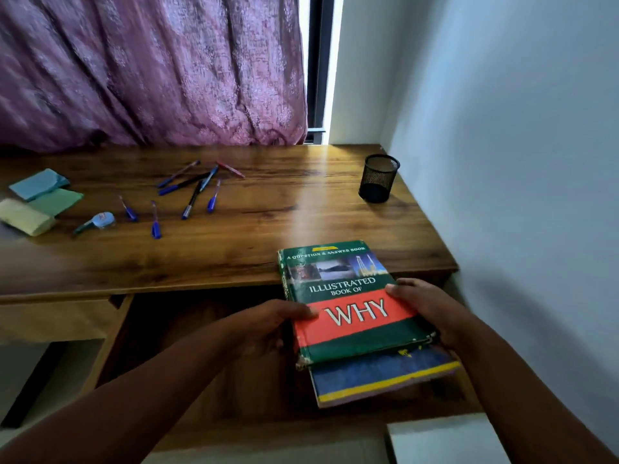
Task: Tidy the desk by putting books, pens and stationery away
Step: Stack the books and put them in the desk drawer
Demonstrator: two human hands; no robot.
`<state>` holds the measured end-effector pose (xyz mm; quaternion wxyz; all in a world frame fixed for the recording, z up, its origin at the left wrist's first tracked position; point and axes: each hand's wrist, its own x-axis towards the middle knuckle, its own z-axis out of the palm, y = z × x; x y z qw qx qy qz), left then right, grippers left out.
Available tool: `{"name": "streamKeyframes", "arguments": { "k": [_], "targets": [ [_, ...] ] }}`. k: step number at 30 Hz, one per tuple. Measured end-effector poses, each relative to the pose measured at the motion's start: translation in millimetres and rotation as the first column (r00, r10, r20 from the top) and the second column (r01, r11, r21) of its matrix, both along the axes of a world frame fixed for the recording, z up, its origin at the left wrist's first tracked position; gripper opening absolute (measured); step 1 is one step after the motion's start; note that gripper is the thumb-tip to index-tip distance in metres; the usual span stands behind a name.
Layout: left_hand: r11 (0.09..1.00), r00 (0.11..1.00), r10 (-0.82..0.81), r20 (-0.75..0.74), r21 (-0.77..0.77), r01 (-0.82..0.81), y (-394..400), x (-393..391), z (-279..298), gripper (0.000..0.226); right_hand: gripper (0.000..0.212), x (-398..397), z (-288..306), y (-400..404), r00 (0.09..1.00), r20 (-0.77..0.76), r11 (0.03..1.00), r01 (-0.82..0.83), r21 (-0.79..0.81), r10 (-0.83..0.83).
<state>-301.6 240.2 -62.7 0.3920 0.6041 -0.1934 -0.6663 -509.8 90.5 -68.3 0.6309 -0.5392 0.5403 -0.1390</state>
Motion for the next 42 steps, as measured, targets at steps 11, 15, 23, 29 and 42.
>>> {"name": "streamKeyframes", "arguments": {
  "k": [11, 15, 23, 29, 42],
  "targets": [
    [0.995, 0.956, -0.058, -0.287, 0.058, 0.077, 51, -33, 6, 0.058, 0.038, -63, 44, 43, 0.963, -0.195, 0.983, -0.180, 0.040, 0.185],
    [0.985, 0.951, -0.102, -0.291, 0.104, 0.137, 44, -28, -20, 0.073, 0.039, -63, 20, 41, 0.950, -0.244, 0.980, -0.175, 0.093, 0.193],
    [0.991, 0.991, -0.028, -0.134, 0.126, 0.045, -18, -13, -76, 0.068, 0.024, -22, -29, -1, 0.959, -0.269, 0.994, -0.104, -0.036, 0.091],
    [0.987, 0.982, 0.054, -0.181, 0.161, -0.025, -45, -19, -100, 0.033, 0.033, 4, -56, -22, 0.884, -0.464, 0.960, -0.176, -0.217, 0.058],
    [0.989, 0.984, 0.009, 0.179, 0.141, -0.034, -55, -52, -125, 0.028, 0.039, 1, -85, -13, 0.686, -0.714, 0.899, -0.389, -0.200, 0.138]
  ]
}}
